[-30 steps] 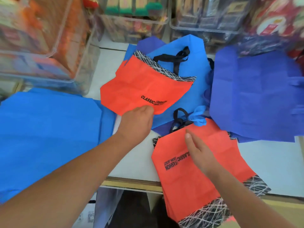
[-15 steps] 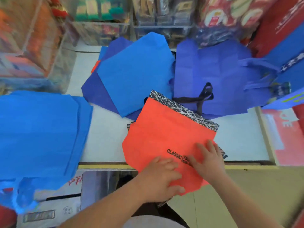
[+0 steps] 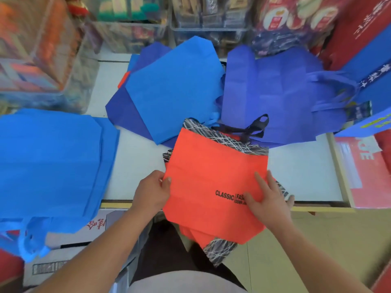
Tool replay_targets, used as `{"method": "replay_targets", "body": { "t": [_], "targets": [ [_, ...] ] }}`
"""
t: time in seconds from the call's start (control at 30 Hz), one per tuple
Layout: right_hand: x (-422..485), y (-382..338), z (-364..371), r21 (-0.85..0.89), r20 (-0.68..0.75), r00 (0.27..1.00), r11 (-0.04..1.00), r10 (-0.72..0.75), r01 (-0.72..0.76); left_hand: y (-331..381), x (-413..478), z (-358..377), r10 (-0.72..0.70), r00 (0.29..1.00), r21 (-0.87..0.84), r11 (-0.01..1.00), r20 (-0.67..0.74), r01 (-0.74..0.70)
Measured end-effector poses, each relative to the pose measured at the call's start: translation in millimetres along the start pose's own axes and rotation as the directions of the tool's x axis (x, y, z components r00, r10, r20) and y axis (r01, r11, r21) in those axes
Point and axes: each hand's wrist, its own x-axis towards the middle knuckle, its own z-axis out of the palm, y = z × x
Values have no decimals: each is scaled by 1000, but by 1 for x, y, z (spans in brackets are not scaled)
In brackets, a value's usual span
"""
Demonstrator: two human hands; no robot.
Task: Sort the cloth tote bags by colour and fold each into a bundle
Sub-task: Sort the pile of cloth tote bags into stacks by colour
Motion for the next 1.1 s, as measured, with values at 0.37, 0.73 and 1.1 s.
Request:
{"method": "replay_targets", "body": {
  "t": [0.37, 0.73, 1.1],
  "targets": [
    [43, 18, -11, -77, 82, 993, 994, 90, -83, -13, -59, 14, -65, 995, -32, 997, 81, 68],
    [45, 42, -34, -29, 125, 988, 996, 91, -88, -19, -90, 55, -251, 945, -338, 889, 209, 311],
    [25, 45, -10, 444, 45, 952, 848, 303, -290, -14, -98, 29, -346, 938, -400, 860, -1, 317]
  ]
}}
